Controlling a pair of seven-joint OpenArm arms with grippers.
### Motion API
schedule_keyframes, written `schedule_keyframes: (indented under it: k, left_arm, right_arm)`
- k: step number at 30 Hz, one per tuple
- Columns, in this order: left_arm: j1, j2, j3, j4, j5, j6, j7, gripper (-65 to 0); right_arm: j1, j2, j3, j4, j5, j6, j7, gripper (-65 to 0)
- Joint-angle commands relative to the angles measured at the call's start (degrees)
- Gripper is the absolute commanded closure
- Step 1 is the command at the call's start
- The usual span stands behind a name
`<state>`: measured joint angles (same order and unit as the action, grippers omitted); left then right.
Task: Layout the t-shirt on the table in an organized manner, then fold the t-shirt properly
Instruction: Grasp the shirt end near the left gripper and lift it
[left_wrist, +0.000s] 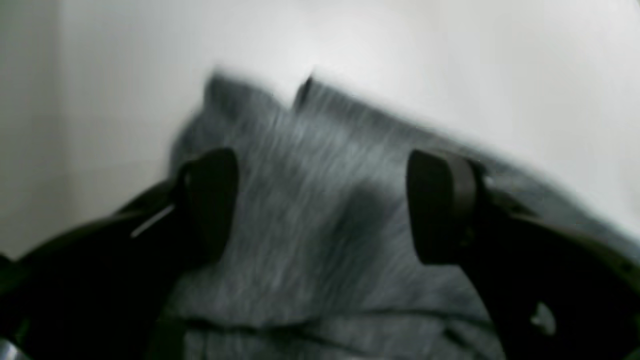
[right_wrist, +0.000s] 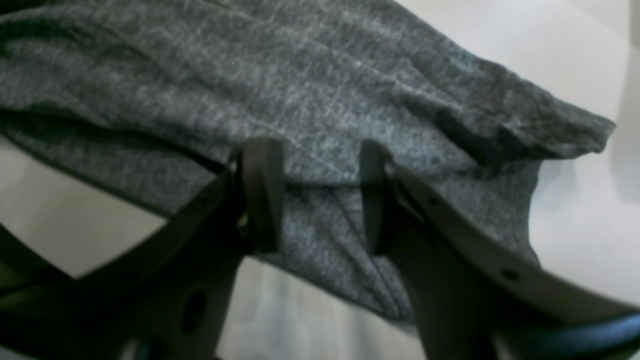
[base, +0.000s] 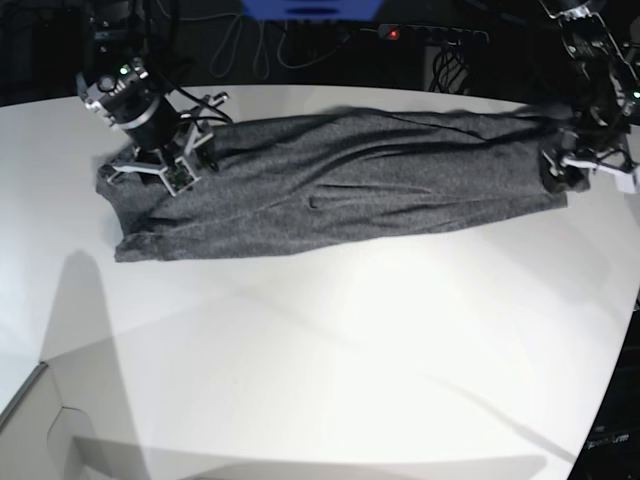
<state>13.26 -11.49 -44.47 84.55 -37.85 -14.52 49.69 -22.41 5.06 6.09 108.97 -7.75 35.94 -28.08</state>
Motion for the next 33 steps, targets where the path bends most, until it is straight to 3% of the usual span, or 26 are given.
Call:
schedule_keyframes:
  k: [1,15,17,20,23,26,33]
  left_arm:
    - [-0.5,-1.0,0.3,0.4,-1.1,-0.1,-0.8,-50.9]
    - [0.7,-0.5,5.7,-5.2,-1.1,-0.4,-0.8,-50.7]
    - [0.9,-0.8,5.9,-5.9,-0.9,-3.2,-0.8,-50.4]
    - [1.2,-1.0,6.0,-7.5,3.1,-10.7,-0.9,-49.5]
    - [0.8,-0.4,5.8,-8.2,9.1,-15.4,-1.0,-41.4]
    - [0.6,0.6,5.8,-9.3,11.9,-19.0,-4.7,-31.1]
    - [0.1,-0.2,4.4,-12.4,12.1,-20.0,-7.1,-3.5]
  right_arm:
    - [0.2,0.3,0.1,1.0,0.5,-0.3,1.0,-25.6]
    - [0.2,0.3,0.1,1.1,0.5,-0.3,1.0,-25.6]
    - [0.2,0.3,0.1,1.1,0.5,-0.3,1.0,-25.6]
    - [0.1,0.3,0.1,1.2,0.4,-0.3,0.9,-25.4]
    - [0.0,0.3,0.1,1.2,0.4,-0.3,0.9,-25.4]
    - [0.0,0.3,0.1,1.2,0.4,-0.3,0.9,-25.4]
    - [-0.2,0.3,0.2,1.2,0.4,-0.3,0.9,-25.2]
